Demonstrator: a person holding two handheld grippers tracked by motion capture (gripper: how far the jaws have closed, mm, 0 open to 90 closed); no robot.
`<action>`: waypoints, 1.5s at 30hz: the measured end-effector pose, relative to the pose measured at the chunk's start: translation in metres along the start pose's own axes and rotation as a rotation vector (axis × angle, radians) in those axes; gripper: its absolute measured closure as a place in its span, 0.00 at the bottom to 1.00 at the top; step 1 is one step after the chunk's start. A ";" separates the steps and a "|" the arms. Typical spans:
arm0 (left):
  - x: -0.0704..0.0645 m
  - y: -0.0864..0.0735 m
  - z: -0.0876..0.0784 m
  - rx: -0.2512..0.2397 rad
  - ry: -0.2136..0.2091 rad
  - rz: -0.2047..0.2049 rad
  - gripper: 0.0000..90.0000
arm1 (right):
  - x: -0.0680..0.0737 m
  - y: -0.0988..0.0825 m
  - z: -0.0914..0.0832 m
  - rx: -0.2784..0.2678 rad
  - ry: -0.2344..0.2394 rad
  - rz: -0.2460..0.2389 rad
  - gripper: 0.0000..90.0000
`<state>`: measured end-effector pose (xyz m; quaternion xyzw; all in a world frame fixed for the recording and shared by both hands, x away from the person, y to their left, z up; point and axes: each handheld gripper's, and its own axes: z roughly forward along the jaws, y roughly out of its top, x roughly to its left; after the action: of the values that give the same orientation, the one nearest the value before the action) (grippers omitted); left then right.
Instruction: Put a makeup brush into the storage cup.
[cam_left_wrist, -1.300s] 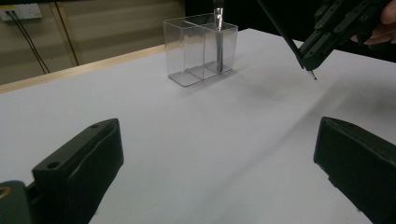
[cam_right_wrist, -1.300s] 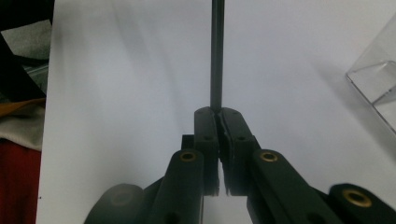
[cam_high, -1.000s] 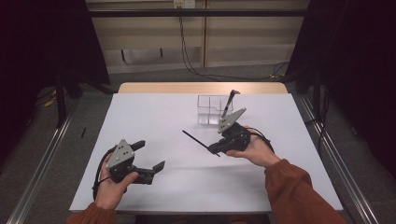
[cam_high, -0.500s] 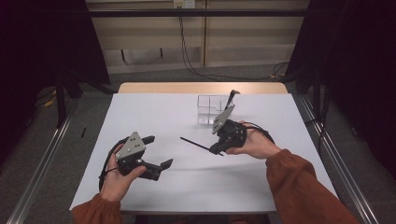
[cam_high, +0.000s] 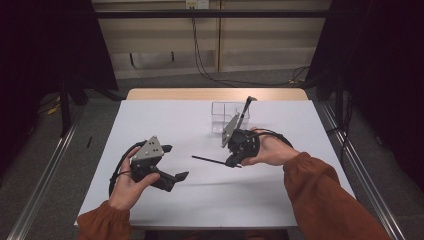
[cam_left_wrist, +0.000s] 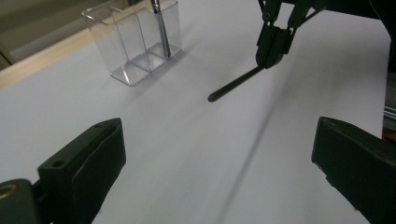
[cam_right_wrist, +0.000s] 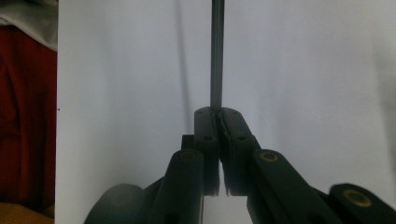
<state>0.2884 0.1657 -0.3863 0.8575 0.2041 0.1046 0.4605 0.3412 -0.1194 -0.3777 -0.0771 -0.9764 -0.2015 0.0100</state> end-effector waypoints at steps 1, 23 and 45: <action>0.000 0.001 0.001 0.014 -0.003 0.010 0.03 | -0.001 0.001 0.000 0.001 0.005 -0.007 0.96; 0.004 0.018 0.024 0.235 -0.116 0.076 0.04 | -0.003 0.008 0.007 0.136 0.033 -0.050 0.96; 0.001 0.021 0.049 0.445 -0.225 0.148 0.17 | 0.001 0.022 0.022 0.223 0.080 -0.117 0.96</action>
<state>0.3124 0.1186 -0.3961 0.9566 0.1063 -0.0055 0.2713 0.3434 -0.0909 -0.3896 -0.0103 -0.9944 -0.0946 0.0457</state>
